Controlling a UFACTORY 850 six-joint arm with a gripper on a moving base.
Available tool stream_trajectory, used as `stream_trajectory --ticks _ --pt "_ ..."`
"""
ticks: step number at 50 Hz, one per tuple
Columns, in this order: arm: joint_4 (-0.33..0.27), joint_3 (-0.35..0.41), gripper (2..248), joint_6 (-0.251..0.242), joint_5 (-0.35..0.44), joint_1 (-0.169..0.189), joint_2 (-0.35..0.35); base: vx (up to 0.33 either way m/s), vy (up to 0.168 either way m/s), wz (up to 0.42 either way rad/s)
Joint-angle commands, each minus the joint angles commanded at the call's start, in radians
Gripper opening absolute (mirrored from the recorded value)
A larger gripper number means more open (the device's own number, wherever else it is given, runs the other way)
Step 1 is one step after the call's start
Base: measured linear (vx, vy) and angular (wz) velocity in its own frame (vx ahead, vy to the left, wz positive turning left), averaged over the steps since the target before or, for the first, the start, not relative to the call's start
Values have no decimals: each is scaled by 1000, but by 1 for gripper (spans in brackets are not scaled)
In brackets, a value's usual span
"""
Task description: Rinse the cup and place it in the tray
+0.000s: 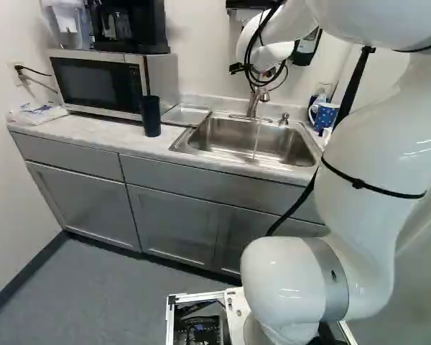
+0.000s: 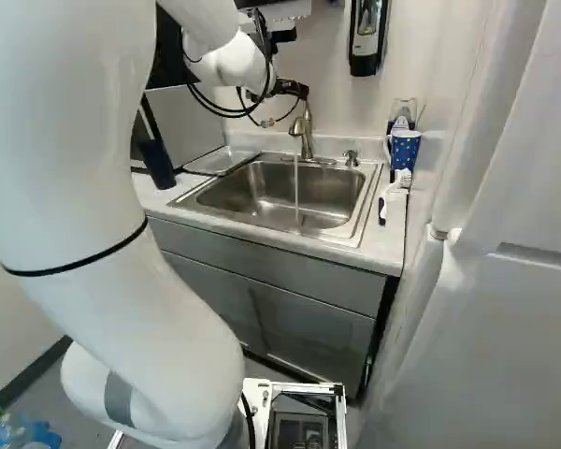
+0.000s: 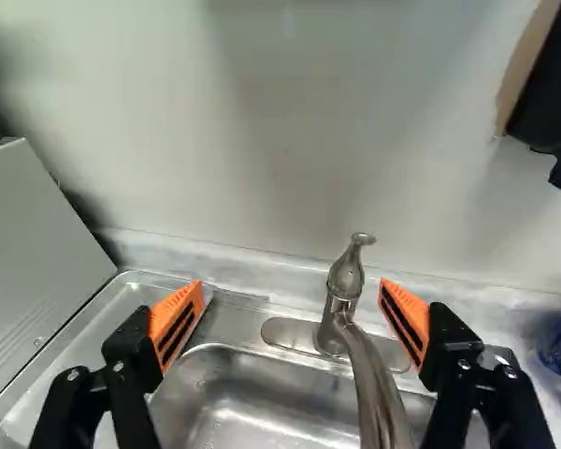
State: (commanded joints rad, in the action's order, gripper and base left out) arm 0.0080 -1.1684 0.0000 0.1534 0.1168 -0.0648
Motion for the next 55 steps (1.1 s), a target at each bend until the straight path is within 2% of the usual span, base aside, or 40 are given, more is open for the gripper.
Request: stream_trajectory --ticks 25,55 --pt "0 127 247 0 -14 33 126 0 0 0" --pt "0 269 247 0 -141 66 279 0 0 0"
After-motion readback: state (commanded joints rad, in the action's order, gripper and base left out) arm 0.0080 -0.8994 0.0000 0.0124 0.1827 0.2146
